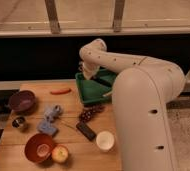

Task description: Place brush in metal cup

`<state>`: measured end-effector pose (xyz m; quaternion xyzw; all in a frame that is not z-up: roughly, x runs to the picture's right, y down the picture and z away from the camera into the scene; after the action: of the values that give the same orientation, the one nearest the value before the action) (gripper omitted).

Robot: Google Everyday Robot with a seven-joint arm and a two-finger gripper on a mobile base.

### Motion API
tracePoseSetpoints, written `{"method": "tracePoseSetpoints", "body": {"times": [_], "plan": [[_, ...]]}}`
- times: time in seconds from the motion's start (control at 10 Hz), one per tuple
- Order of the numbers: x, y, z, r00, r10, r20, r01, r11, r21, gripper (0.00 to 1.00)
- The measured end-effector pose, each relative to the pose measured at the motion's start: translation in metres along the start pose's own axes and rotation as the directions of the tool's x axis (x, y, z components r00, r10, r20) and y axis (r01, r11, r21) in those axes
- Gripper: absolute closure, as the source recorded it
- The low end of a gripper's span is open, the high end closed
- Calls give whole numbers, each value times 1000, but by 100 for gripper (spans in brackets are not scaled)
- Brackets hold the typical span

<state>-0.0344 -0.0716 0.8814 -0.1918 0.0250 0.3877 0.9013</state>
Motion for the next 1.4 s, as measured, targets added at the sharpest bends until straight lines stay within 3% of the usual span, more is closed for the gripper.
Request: {"method": "tracePoseSetpoints", "body": {"times": [0.2,0.5,0.8,1.0,1.2,1.3,1.4], "plan": [[-20,33,-6,995,-96,32,97,995,-25,100],[-47,82,-22,959,-249,132,264,959,-105,100],[-67,120,-26,917,-333,217,377,903,-207,100],[-72,152,-26,891,-378,251,442,849,-291,100],[-75,190,-29,862,-425,277,503,785,-362,100],[-74,197,-30,855,-435,281,515,769,-378,100],[-74,197,-30,856,-435,281,515,770,-377,100]]}}
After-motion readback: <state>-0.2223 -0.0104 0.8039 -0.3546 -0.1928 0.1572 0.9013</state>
